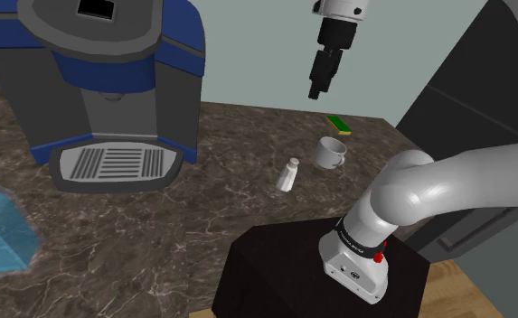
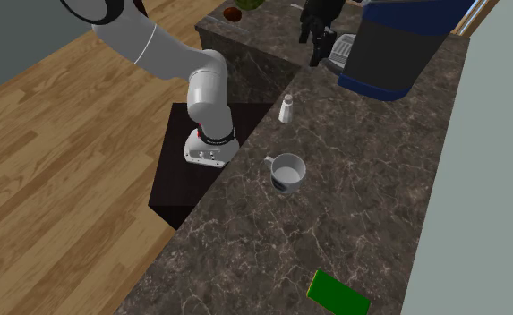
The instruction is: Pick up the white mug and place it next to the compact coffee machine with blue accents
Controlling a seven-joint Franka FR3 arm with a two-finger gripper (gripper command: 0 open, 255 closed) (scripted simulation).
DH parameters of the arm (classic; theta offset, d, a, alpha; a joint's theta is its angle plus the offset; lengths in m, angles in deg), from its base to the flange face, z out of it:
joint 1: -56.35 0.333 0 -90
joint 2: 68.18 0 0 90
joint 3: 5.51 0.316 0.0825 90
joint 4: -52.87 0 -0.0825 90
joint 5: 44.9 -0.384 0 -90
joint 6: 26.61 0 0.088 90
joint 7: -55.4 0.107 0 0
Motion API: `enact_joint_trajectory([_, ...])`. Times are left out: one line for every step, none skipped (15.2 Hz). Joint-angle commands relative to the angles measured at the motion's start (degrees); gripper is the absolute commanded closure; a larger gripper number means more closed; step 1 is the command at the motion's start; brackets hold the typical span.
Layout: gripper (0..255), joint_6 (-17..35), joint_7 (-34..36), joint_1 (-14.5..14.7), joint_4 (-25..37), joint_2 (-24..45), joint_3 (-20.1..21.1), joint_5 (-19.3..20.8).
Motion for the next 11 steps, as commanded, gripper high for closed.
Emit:
enact_joint_trajectory([0,0.0,0.0,0.0,0.0,0.0,0.0,0.0])
enact_joint_trajectory([0,1.2,-1.1,-0.4,-1.8,-1.1,-1.1,0.8])
enact_joint_trajectory([0,2.3,-2.2,-0.9,-3.6,-2.1,-2.1,1.6])
enact_joint_trajectory([0,3.5,-3.3,-1.3,-5.3,-3.0,-3.2,2.4])
enact_joint_trajectory([0,4.7,-4.4,-1.9,-6.9,-3.9,-4.4,3.3])
enact_joint_trajectory([0,6.0,-5.5,-2.4,-8.4,-4.7,-5.5,4.1])
enact_joint_trajectory([0,7.2,-6.7,-2.9,-10.0,-5.4,-6.7,5.0])
enact_joint_trajectory([0,8.5,-7.8,-3.5,-11.4,-6.0,-8.0,6.0])
enact_joint_trajectory([0,9.8,-8.9,-4.2,-12.8,-6.6,-9.2,6.9])
enact_joint_trajectory([0,11.1,-10.0,-4.8,-14.1,-7.0,-10.5,7.9])
enact_joint_trajectory([0,12.5,-11.2,-5.5,-15.3,-7.4,-11.9,8.9])
